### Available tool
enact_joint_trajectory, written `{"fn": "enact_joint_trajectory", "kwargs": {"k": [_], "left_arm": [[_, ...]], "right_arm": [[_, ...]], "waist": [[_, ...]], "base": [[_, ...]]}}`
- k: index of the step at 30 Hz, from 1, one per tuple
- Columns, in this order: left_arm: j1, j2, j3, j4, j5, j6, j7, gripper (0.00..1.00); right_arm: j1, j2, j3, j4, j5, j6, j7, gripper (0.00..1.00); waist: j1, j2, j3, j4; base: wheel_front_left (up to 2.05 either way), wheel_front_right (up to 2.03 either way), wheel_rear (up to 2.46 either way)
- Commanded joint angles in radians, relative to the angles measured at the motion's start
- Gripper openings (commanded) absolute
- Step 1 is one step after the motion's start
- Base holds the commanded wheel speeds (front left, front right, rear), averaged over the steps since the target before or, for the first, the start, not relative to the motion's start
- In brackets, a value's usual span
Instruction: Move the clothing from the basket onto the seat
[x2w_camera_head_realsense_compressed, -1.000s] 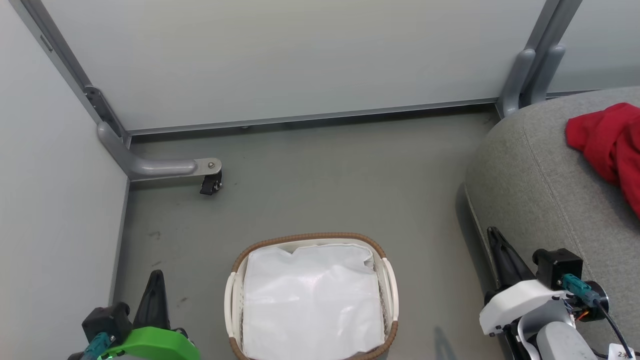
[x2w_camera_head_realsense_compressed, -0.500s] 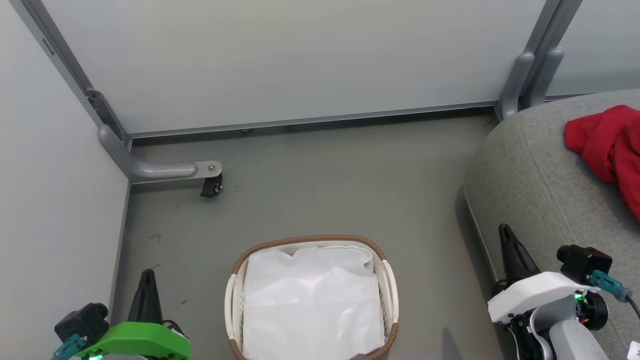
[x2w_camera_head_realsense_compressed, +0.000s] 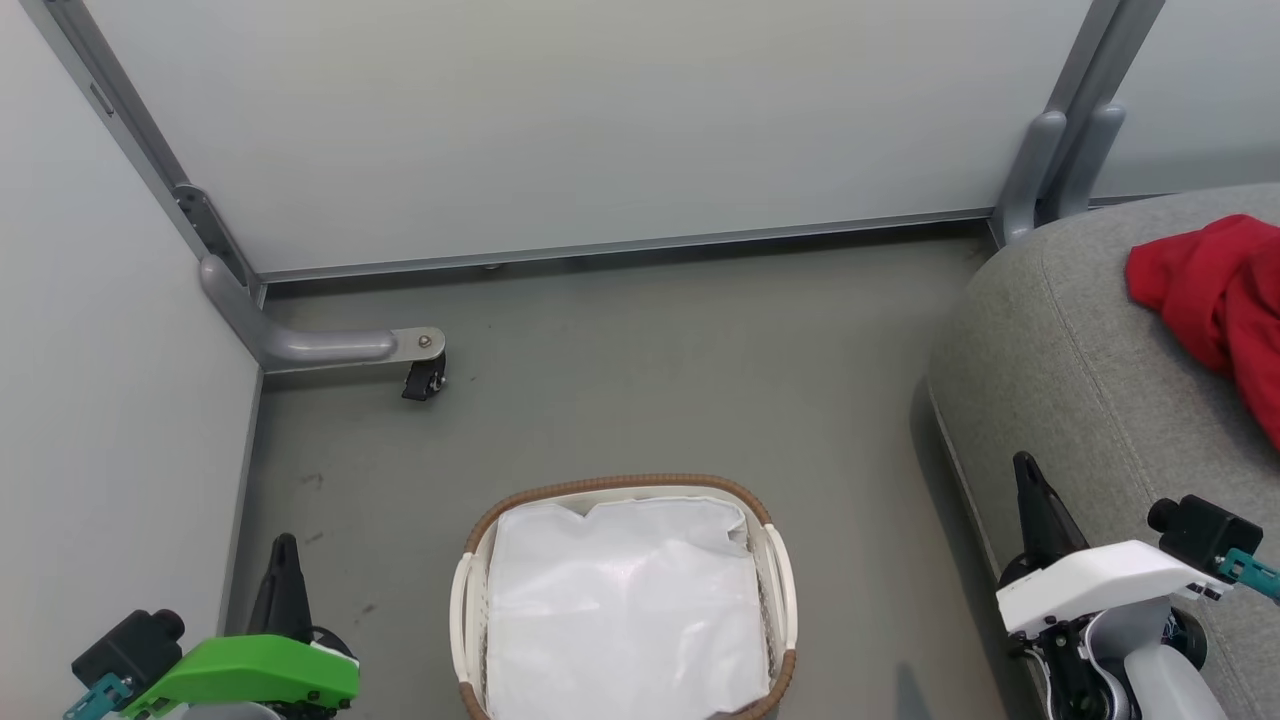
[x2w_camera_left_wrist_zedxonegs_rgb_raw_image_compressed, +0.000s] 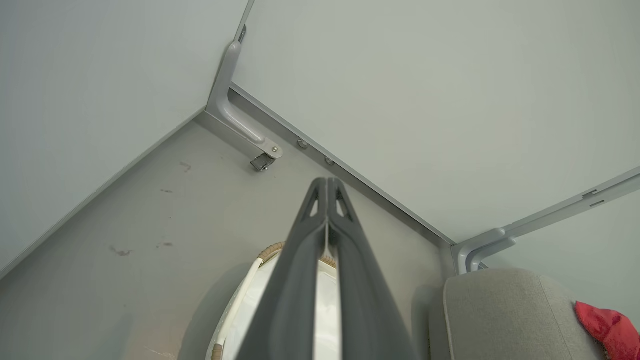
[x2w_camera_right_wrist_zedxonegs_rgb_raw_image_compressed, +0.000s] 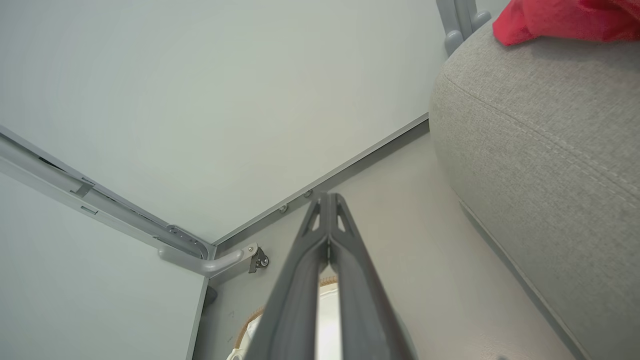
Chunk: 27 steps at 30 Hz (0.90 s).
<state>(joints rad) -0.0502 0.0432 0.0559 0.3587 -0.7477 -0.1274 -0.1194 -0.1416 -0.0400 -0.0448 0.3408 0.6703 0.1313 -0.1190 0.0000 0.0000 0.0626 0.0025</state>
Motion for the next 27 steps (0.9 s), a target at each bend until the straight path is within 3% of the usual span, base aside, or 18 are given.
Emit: {"fn": "enact_joint_trajectory", "kwargs": {"k": [1,27], "left_arm": [[-0.027,0.005,0.005,-0.019,-0.037,-0.002,0.009,0.00],[-0.042,0.007,0.026,-0.056,-0.345,-0.003,0.093,0.00]], "right_arm": [[-0.003,-0.006,-0.005,-0.019,0.042,0.000,0.010,0.00],[0.012,-0.009,-0.030,-0.050,0.378,0.000,0.094,0.00]], "waist": [[0.0000,0.0000,-0.001,0.000],[0.0000,0.0000,-0.018,-0.001]], "base": [[0.00,0.00,0.00],[0.00,0.00,0.00]]}}
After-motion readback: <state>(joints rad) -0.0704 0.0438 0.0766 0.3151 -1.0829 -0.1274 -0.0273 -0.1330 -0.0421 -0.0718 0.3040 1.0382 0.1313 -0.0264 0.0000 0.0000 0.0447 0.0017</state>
